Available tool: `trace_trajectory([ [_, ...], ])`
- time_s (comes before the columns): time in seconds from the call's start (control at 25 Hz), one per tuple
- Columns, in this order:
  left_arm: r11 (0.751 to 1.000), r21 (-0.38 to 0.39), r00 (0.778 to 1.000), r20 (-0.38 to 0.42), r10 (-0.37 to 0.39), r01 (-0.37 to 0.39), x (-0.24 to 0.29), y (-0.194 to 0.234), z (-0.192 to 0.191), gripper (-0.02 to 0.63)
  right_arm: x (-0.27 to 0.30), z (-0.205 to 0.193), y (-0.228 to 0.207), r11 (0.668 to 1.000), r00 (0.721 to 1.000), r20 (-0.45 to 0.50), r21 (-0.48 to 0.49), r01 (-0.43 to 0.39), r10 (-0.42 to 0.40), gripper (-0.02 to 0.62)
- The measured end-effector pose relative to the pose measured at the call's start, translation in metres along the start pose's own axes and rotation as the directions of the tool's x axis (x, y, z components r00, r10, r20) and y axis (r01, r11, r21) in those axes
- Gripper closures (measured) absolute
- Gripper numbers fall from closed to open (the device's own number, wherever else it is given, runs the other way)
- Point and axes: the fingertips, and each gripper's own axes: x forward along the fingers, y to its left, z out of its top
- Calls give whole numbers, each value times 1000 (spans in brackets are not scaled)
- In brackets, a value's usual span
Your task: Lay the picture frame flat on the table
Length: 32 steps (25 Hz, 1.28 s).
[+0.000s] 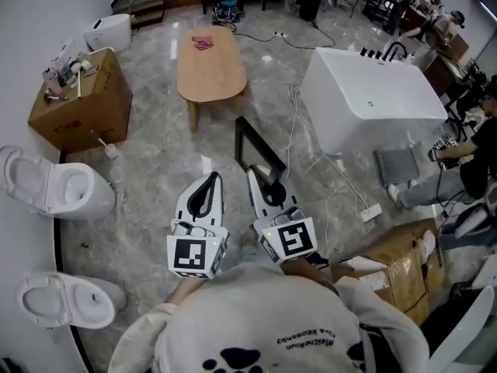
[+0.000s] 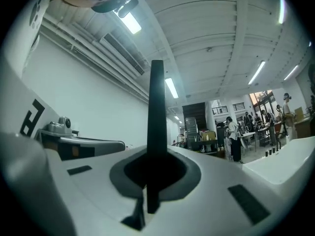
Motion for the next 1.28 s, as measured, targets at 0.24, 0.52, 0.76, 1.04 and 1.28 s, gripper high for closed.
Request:
trace_trajectory([
  [0.24,999,18,999,-5,38,-38,40,1,2,597,25,-2,-35,998,999,5,24,-53,53,578],
  [0.52,994,18,994,-9,108,-107,48,22,-5,597,44,-12,-44,996,996,-2,32,-87,87,577],
  [0.76,987,-25,987,6,161,-160,52,58,-20,597,60,-28,-42,995,994,-50,21,-101,102,578],
  [1.04,991,-64,992,24,122,-120,91,98,-17,597,104,-29,-50,998,996,-64,6,-57,57,577],
  [1.28,997,-54,997,52,61,-58,133,138,-3,597,157,-27,-63,1000,999,-35,22,10,-9,578],
])
